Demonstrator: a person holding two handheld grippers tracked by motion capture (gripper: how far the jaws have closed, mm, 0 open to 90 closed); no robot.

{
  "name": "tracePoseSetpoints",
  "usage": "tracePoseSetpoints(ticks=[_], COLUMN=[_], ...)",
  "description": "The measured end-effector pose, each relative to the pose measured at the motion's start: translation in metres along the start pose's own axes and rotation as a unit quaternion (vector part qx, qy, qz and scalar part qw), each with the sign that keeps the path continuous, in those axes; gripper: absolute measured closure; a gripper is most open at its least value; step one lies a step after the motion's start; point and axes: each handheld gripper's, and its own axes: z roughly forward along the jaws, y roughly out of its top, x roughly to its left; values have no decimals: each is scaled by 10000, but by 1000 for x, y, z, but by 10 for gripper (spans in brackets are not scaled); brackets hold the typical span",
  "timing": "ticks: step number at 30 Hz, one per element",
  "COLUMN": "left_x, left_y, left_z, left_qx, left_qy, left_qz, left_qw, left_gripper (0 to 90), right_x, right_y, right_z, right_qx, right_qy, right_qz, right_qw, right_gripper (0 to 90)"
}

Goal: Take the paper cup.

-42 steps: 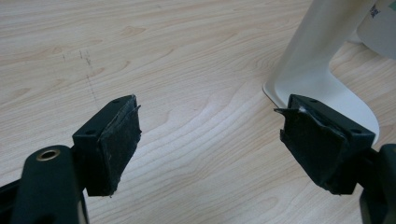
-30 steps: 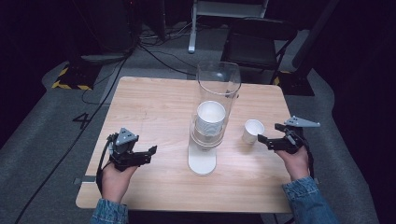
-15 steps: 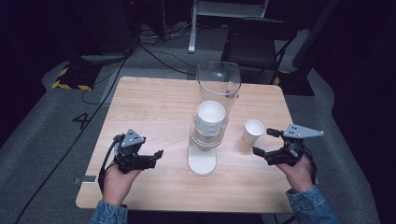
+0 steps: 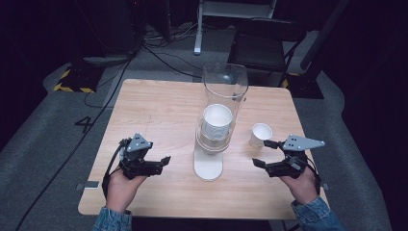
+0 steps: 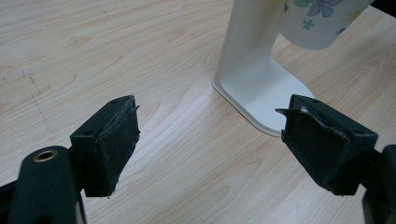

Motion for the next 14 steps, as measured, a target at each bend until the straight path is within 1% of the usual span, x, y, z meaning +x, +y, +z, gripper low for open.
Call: tracePoseSetpoints(ticks=[2, 3, 4, 6, 9, 11, 13, 14], left_x=[-1, -1, -2, -2, -1, 0, 0, 0], left_y=[1, 1, 1, 1, 1, 0, 0, 0], left_z=[0, 1, 1, 1, 2, 2, 2, 2], left_qx=[18, 19, 15, 25, 35, 38, 57, 49], left_qy=[9, -25, -15, -13, -33, -19, 0, 2], left_qz=[39, 20, -3, 29, 24, 59, 33, 2], left_qw=[10000, 10000, 10000, 10000, 10000, 10000, 10000, 10000], left_gripper=[186, 186, 187, 186, 186, 186, 186, 186], right_x=[2, 3, 4, 4, 3, 2, 1, 0], right_y=[0, 1, 1, 1, -1, -1, -2, -3], right_z=[1, 1, 2, 2, 3, 3, 4, 4], right_qx=[13, 2, -22, -24, -28, -31, -38, -26], right_qy=[-67, -63, -71, -76, -91, -105, -97, -160], right_qz=[-40, -40, -67, -83, -52, -29, 9, 9], right_qw=[10000, 10000, 9999, 9999, 9999, 9999, 9999, 9999], right_gripper=[175, 174, 174, 174, 164, 161, 159, 149])
